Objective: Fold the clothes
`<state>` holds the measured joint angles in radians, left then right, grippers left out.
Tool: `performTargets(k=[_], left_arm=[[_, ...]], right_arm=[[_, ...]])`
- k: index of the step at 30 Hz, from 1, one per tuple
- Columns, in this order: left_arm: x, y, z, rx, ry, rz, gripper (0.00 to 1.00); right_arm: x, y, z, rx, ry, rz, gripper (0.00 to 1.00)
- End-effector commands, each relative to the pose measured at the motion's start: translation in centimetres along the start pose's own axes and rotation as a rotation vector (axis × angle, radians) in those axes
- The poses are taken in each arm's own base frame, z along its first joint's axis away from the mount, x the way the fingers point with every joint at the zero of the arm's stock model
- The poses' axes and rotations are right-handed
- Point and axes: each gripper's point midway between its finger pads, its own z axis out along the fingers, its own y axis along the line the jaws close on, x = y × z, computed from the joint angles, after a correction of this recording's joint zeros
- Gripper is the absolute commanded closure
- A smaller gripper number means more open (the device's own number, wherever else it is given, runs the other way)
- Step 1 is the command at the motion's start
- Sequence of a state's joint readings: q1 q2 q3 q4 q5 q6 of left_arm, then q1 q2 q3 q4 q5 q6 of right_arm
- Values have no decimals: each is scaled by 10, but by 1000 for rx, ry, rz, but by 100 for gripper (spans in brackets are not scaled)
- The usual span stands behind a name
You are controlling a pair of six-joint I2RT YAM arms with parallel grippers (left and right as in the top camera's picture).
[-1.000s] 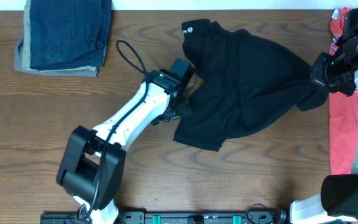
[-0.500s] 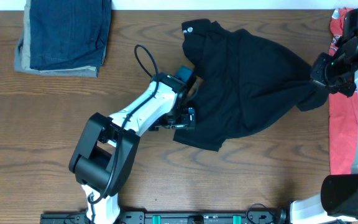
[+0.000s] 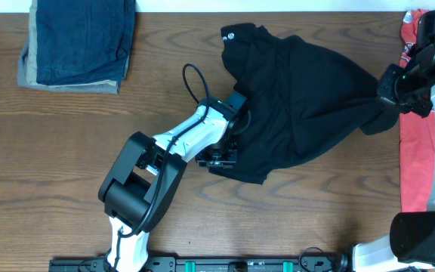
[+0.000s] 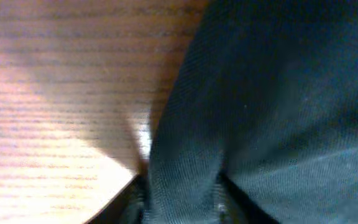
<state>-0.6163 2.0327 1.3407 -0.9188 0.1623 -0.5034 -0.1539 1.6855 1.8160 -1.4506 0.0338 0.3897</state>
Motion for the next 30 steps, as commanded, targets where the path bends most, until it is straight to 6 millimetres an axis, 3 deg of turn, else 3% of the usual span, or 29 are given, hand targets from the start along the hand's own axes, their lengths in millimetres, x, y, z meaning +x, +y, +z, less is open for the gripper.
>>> performTargets(k=[1,3,8,15,22,25,30], left_arm=[[3,6,5,-23,14,-1,80],[3,6,5,-23,14,-1,94],[2,15,-6,-38,9,-18,94],[-4,68,-76,-88,-130,-147,94],[14,112,-137,-29,-233,-270,94],[25,118,-144,-32,-226,-281,94],[44,120,-137,-67,-156,-273,94]], right_arm=[[1,-1,-7,-8,-19,1,95],[1,-1,-7,-8,-19,1,95],[3,-2,-7,-4,-12,1,96],[8,-4,-7,5,9,1,99],[21,-10,-8,28,65,26,99],[31,-14,-7,45,105,35,99],[54,-22,0,84,194,34,99]])
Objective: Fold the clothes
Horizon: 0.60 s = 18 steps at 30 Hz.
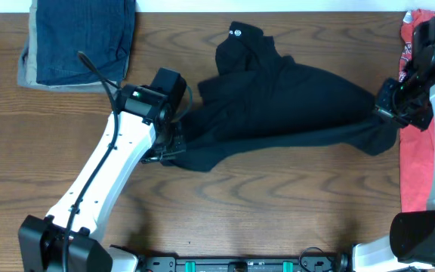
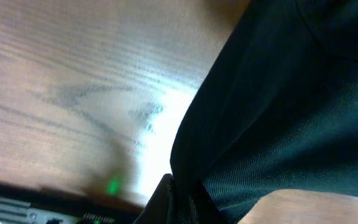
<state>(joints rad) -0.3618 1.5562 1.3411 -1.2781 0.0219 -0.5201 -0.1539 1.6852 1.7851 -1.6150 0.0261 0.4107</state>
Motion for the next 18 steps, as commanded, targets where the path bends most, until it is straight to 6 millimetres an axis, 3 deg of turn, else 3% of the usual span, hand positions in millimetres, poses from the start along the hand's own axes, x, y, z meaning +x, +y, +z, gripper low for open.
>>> performTargets(k=[1,12,18], left_arm=[[8,7,3,-43,23,-4,94],[41,29,20,-112,82,-27,94],[73,48,29,-115,104,-67,94]], right_arm=[[14,-8,3,20,27,22,99],[83,-33,43,10,56,58,99],[115,-29,69,-66,109,61,99]])
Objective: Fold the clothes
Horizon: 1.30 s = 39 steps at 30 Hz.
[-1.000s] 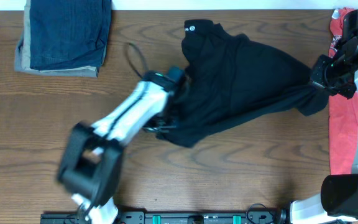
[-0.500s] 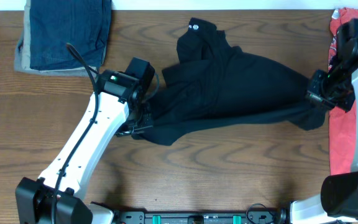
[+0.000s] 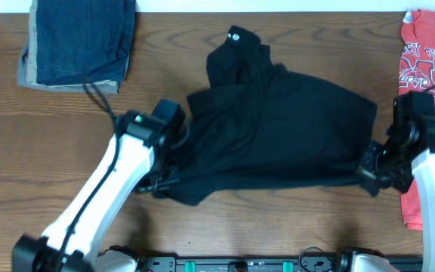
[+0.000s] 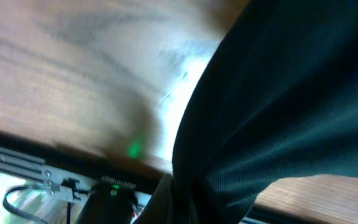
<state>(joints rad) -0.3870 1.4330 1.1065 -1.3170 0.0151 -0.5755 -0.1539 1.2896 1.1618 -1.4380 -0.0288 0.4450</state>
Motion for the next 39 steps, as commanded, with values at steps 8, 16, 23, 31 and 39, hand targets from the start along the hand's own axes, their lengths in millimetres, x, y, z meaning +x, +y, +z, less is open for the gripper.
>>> performTargets(k=[8,16,23,31,39], left_arm=[[44,26,22,18,27,-59,70],[36,14,22,72,-1,-53,68],[-23,-30,6,252,-251,23,17],[-85,-97,-20,485,-480,182,50],[-136,-142,0,553,-572,208,81]], right_arm=[[25,-2,40,-26,88,40,90],[24,4,40,-59,88,39,58],[9,33,35,-210,36,-60,1],[3,54,30,-323,8,-120,30],[4,53,30,-319,16,-120,48]])
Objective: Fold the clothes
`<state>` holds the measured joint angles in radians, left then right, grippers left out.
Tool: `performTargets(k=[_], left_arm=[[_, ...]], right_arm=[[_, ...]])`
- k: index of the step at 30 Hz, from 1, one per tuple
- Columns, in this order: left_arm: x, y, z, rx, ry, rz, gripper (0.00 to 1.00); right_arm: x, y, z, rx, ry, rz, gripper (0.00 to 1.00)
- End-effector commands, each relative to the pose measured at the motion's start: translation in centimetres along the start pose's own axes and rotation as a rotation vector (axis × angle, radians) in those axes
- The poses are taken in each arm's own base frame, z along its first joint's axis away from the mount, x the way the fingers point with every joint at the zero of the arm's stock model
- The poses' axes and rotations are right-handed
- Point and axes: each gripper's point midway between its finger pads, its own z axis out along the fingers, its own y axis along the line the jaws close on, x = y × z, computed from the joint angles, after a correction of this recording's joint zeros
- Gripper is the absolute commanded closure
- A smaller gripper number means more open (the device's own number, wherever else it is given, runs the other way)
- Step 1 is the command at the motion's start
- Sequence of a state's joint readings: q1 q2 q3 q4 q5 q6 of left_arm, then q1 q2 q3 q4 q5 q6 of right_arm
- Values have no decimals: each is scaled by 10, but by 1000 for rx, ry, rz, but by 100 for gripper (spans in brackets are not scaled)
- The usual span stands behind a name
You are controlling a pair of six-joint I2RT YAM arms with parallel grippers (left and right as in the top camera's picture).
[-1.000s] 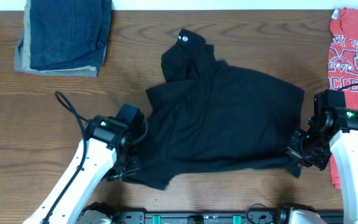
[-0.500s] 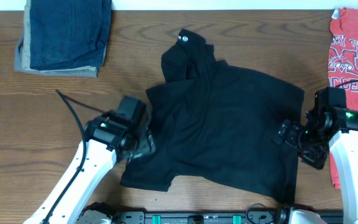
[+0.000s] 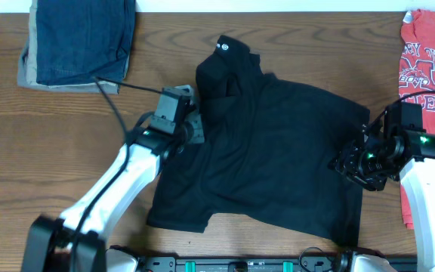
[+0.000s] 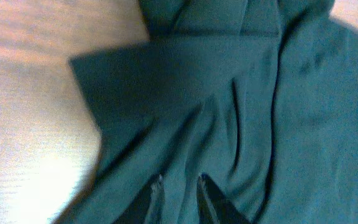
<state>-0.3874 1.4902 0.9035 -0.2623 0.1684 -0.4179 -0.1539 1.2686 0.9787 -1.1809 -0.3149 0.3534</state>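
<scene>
A black T-shirt [image 3: 278, 159] lies spread flat in the middle of the wooden table, collar [image 3: 229, 47] at the far side and hem toward the front edge. My left gripper [image 3: 195, 128] hovers over the shirt's left sleeve. In the left wrist view its fingers [image 4: 157, 190] stand apart, open, with wrinkled black cloth [image 4: 241, 106] beneath and nothing pinched. My right gripper [image 3: 351, 162] sits at the shirt's right edge. Its jaws are dark against the dark cloth, so their state does not show.
A folded stack of dark blue and grey garments [image 3: 78, 41] lies at the far left corner. A red printed T-shirt [image 3: 420, 68] runs along the right edge, beside the right arm. Bare wood [image 3: 51, 151] lies left of the shirt.
The left gripper has let go of the shirt's lower left hem and now stands open over the left sleeve. The shirt now lies flatter, its hem nearer the front. The right gripper sits slightly further left.
The shirt was a crumpled heap, the left gripper shut on its lower edge and the right gripper at its right end. Then it was stretched wide between both grippers. Then both held it nearer the front, spread out. Now it lies flat, released by the left.
</scene>
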Motion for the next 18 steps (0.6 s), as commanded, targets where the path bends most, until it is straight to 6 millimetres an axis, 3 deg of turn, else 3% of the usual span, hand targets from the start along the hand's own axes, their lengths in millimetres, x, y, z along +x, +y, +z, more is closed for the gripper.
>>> performTargets(k=[1,4,8,18], left_arm=[[7,-5,24,34,39,20,81],[15,-13,46,96,79,19,81],[18,-7,64,89,86,-5,81],[-1,8,65,81,36,-87,85]], right_arm=[[0,3,-3,-18,-7,-14,46],[0,4,-3,-19,-8,-15,47],[3,6,-2,-18,-2,-31,46],[8,17,2,-21,10,-85,46]])
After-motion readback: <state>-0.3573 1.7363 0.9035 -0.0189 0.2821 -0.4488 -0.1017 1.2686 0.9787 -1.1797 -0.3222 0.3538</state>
